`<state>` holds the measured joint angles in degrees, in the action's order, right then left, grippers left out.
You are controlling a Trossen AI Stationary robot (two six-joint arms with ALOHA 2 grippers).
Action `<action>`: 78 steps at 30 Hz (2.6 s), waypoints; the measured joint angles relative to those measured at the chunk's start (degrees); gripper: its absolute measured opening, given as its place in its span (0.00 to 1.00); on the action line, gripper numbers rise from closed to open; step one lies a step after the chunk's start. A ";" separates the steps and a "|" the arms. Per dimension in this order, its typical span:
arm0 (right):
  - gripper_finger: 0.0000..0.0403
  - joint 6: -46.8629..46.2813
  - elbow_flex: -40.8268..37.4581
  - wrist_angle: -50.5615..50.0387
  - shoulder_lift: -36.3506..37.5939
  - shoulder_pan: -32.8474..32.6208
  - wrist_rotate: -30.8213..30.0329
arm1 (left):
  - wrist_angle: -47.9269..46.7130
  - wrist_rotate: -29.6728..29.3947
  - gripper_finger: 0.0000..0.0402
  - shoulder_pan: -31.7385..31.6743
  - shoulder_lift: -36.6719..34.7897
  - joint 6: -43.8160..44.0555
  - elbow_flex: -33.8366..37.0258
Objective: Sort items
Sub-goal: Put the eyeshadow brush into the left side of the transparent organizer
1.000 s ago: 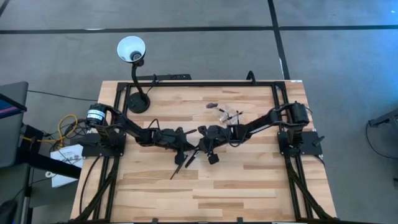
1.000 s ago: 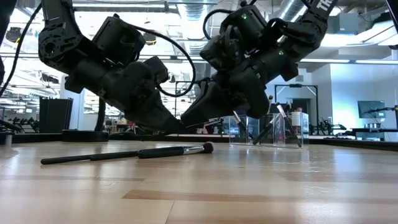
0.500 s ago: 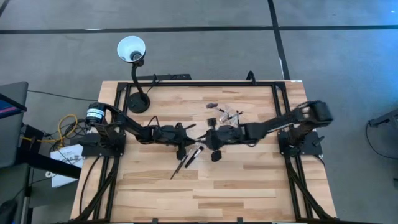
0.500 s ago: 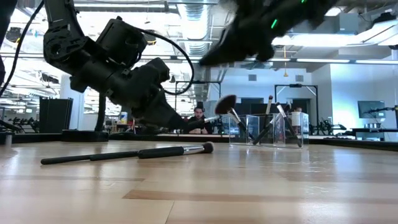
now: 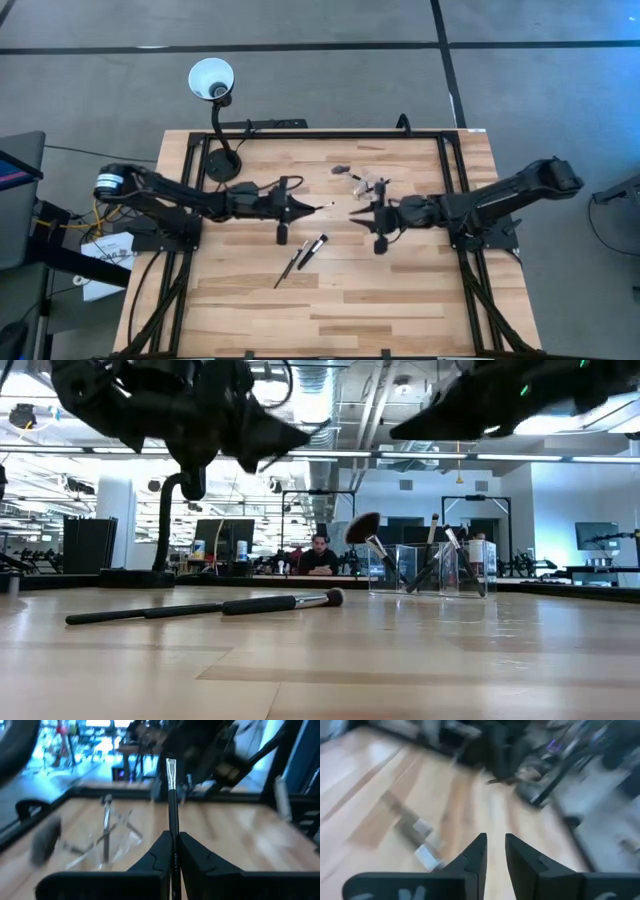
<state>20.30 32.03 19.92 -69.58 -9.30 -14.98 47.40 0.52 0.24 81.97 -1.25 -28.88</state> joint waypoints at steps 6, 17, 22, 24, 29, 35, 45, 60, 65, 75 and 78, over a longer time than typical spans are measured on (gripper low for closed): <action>0.15 -2.40 -7.65 32.10 -8.13 6.95 9.11 | -0.31 2.02 0.05 0.51 -2.68 -1.41 0.85; 0.15 -12.74 1.38 37.10 -20.06 11.25 21.65 | -0.39 1.92 0.06 0.62 -2.40 -1.97 0.85; 0.15 -12.97 4.68 36.93 -23.46 11.16 25.33 | -0.42 1.92 0.06 0.62 -2.40 -1.95 0.85; 0.15 -12.96 5.86 37.10 -24.30 10.87 26.51 | -0.39 2.17 0.06 0.66 -2.40 -1.96 0.82; 0.15 -12.93 6.58 37.14 -24.43 10.53 26.69 | -0.61 3.00 0.06 0.67 -2.38 -1.95 0.81; 0.15 -12.84 6.61 37.36 -23.83 10.49 26.86 | -0.81 3.01 0.05 0.64 -2.33 -1.95 0.81; 0.03 -12.71 6.61 37.54 -23.83 10.49 25.93 | -0.81 2.98 0.06 0.62 -2.33 -1.82 0.81; 0.05 -14.35 6.65 32.42 -23.83 10.49 23.56 | -1.09 0.35 0.20 0.60 -2.33 -1.91 0.81; 0.04 -14.33 6.61 24.95 -23.11 10.95 22.51 | -1.17 0.39 0.24 0.62 -2.33 -1.91 0.81; 0.05 -14.35 6.61 -3.91 -5.34 9.45 0.26 | -2.56 0.52 0.24 0.62 -2.33 -1.54 0.79; 0.02 -15.29 6.61 -15.27 0.82 7.41 -10.24 | -2.56 0.53 0.24 0.62 -2.33 -1.51 0.79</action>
<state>5.01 38.63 4.65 -68.75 -1.89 -25.22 44.84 1.05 0.86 79.64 -2.76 -28.10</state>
